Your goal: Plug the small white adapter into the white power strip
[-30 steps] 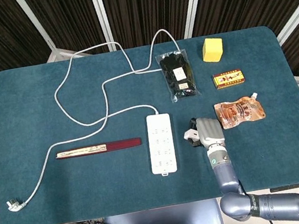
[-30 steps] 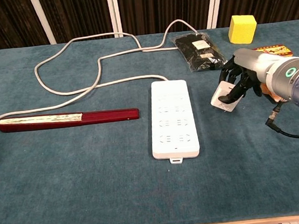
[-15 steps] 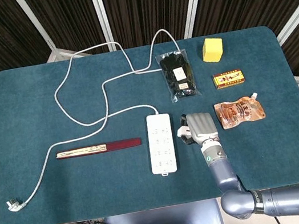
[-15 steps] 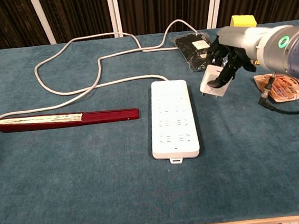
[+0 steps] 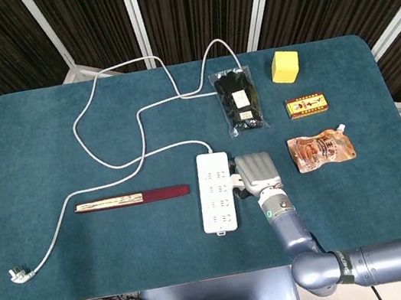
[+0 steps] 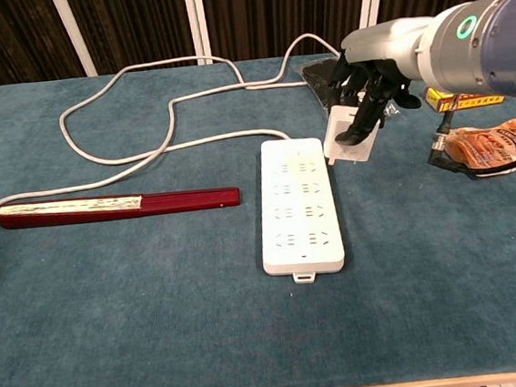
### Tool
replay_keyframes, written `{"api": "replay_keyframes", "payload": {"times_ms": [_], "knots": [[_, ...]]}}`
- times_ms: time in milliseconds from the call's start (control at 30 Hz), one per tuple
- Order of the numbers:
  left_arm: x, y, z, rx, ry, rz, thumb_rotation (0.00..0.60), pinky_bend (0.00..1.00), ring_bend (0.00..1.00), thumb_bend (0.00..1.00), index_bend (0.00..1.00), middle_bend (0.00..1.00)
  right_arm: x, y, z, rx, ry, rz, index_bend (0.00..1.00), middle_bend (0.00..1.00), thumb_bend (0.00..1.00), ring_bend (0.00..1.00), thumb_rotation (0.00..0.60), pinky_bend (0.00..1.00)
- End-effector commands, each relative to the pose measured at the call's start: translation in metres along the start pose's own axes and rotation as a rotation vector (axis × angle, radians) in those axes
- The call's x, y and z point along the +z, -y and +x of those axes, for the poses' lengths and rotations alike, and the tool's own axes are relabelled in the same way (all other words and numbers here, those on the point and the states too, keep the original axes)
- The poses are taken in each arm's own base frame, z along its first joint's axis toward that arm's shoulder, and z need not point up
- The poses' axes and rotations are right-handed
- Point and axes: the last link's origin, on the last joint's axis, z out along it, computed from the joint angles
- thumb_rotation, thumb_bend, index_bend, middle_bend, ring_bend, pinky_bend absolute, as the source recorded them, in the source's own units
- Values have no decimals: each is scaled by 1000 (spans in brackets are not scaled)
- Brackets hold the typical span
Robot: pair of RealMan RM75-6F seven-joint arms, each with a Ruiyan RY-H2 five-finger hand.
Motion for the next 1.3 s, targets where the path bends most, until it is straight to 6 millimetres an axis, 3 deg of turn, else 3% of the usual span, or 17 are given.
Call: {"api": "replay_keyframes", "payload": {"times_ms": [33,867,1300], "knots": [[0,0,0,0,0,1,600,79,0,189,213,0,3,5,1,-4,3,-3,767,756,651,866,600,837],[0,0,0,2,-1,2,600,79,0,189,218,0,48,59,-7,-53,16,9,770,775,651,866,600,837],[0,1,0,4,0,2,600,79,0,189,218,0,56,59,-9,-162,47,39,769,783,650,867,600,837]]}}
